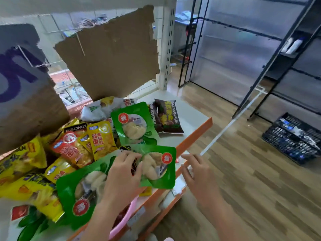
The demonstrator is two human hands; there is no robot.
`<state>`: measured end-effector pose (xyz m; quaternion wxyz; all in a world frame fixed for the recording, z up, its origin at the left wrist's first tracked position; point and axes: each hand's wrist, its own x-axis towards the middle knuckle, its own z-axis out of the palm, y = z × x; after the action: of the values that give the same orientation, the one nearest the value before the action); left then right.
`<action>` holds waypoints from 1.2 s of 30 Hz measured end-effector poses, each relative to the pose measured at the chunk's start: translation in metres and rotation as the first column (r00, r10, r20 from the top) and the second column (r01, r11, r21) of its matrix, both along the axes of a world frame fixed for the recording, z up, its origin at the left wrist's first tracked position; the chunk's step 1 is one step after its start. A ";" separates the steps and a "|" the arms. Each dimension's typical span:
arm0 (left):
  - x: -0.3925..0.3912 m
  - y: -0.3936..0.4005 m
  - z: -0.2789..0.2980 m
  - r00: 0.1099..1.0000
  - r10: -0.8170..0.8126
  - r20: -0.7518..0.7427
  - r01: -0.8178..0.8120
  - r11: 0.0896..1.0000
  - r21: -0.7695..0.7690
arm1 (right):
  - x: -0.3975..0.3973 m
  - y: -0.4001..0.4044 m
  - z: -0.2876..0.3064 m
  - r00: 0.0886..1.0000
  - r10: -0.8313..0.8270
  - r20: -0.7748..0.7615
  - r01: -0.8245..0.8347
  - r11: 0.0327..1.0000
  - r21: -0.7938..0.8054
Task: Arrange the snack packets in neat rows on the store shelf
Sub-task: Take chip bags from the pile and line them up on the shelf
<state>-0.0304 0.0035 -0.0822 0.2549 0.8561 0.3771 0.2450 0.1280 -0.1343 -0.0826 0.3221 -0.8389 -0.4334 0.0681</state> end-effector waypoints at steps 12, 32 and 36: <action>0.046 0.095 0.034 0.971 0.226 -0.083 -0.210 0.964 0.161 | 0.088 0.128 0.011 0.962 0.274 0.007 -0.274 0.962 0.008; 0.205 0.132 0.034 0.672 0.171 -0.720 -0.137 0.985 0.107 | 0.161 0.193 -0.014 0.967 0.200 -0.156 -0.226 0.959 -0.172; 0.224 0.132 0.026 0.563 0.177 -0.808 -0.205 0.976 0.070 | 0.167 0.191 -0.012 0.964 0.156 -0.217 -0.200 0.959 -0.202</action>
<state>0.1932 0.1351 -0.0566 0.0408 0.8232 0.5456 -0.1514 0.2954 0.0572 -0.0950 0.2604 -0.8160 -0.4626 0.2286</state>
